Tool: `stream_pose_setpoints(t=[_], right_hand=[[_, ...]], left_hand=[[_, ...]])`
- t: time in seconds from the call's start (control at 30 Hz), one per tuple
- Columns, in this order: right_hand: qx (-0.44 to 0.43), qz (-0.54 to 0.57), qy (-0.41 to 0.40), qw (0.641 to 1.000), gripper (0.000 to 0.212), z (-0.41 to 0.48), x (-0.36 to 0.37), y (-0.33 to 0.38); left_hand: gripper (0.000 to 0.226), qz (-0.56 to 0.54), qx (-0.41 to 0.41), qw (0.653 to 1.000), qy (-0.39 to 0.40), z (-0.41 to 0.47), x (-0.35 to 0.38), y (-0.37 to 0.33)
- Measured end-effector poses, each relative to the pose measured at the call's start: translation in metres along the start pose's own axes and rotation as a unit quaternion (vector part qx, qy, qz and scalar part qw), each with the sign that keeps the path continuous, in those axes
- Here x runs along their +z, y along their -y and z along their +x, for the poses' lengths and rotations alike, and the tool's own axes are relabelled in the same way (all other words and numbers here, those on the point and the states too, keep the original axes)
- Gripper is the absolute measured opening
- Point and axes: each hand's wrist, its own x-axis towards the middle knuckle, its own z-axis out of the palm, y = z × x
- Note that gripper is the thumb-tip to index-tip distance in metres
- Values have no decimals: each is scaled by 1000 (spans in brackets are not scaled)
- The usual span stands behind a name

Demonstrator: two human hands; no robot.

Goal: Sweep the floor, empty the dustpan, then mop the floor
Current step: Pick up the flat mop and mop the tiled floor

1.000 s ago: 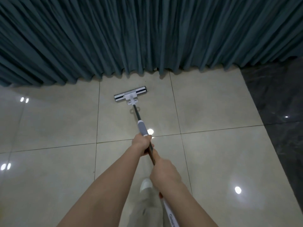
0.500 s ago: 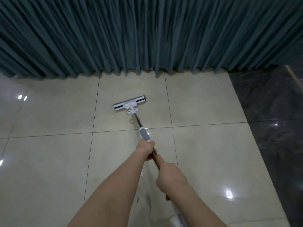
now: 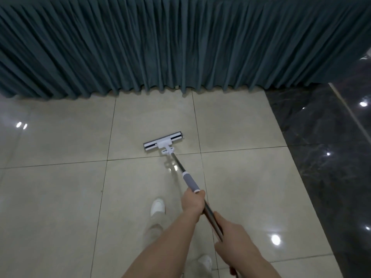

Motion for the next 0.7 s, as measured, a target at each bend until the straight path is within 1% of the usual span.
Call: stream_pose_setpoints(t=[0.1, 0.23, 0.33, 0.5, 0.63, 0.7], right_hand=[[19, 21, -23, 999, 78, 8, -15, 3], [30, 67, -56, 996, 65, 43, -45, 41], [34, 93, -70, 993, 55, 87, -74, 80], [54, 112, -83, 989, 57, 148, -116, 144], [48, 107, -86, 989, 50, 198, -142, 200], [39, 114, -87, 989, 48, 222, -151, 228]], left_hand=[[19, 39, 11, 999, 28, 10, 11, -23], [14, 69, 29, 995, 63, 45, 15, -79], [26, 92, 41, 993, 68, 88, 10, -127], [30, 85, 53, 992, 79, 162, -4, -193], [35, 89, 60, 991, 81, 226, -27, -240], [32, 89, 70, 991, 73, 254, -43, -263]])
